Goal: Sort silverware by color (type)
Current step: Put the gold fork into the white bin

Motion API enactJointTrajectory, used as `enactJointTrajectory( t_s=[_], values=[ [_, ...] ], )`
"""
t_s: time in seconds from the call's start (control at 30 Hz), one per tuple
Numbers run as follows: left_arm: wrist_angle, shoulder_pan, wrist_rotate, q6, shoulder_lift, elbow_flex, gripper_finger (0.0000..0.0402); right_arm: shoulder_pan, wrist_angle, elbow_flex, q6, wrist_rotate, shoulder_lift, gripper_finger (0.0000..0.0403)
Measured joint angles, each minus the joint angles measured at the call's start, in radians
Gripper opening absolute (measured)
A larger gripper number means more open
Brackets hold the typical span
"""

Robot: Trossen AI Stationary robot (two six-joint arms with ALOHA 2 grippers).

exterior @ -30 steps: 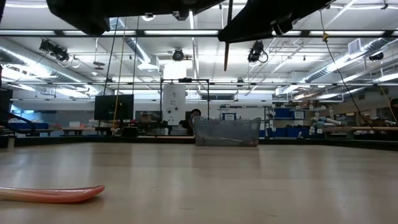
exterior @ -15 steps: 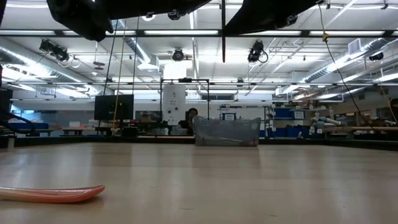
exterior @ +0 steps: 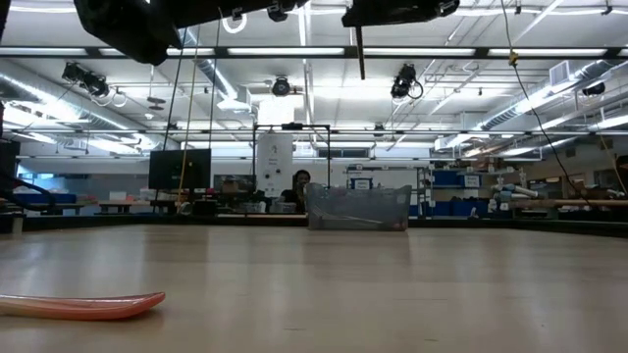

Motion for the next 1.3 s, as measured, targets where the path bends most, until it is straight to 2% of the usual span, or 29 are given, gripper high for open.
enactJointTrajectory(
  t_s=[0.33,0.5,0.7,0.87,1.0,1.3],
  values=[
    [-0.005,0.033,0.054,-0.074,0.000,0.001,0.0023,-0.012,0.060,0.000,-0.051,-0.009,0.000,0.0103],
    [-0.018,0.041,0.055,-0.073,0.000,0.001,0.0024,-0.025,0.064,0.000,-0.051,-0.063,0.000,0.0068],
    [-0.029,0.051,0.055,-0.072,0.000,0.001,0.0062,-0.035,0.063,0.000,-0.051,-0.052,0.000,0.0027],
    [-0.039,0.051,0.033,-0.062,0.000,0.001,0.0117,-0.026,0.064,0.000,-0.055,0.054,0.000,0.0028],
    [-0.067,0.065,0.027,-0.072,0.000,0.001,0.0146,-0.010,0.055,0.000,-0.057,0.136,-0.003,0.0038],
    [-0.204,0.112,0.050,-0.039,-0.023,0.000,0.0148,0.018,-0.011,0.000,-0.042,0.125,-0.015,0.0035]
  ],
)
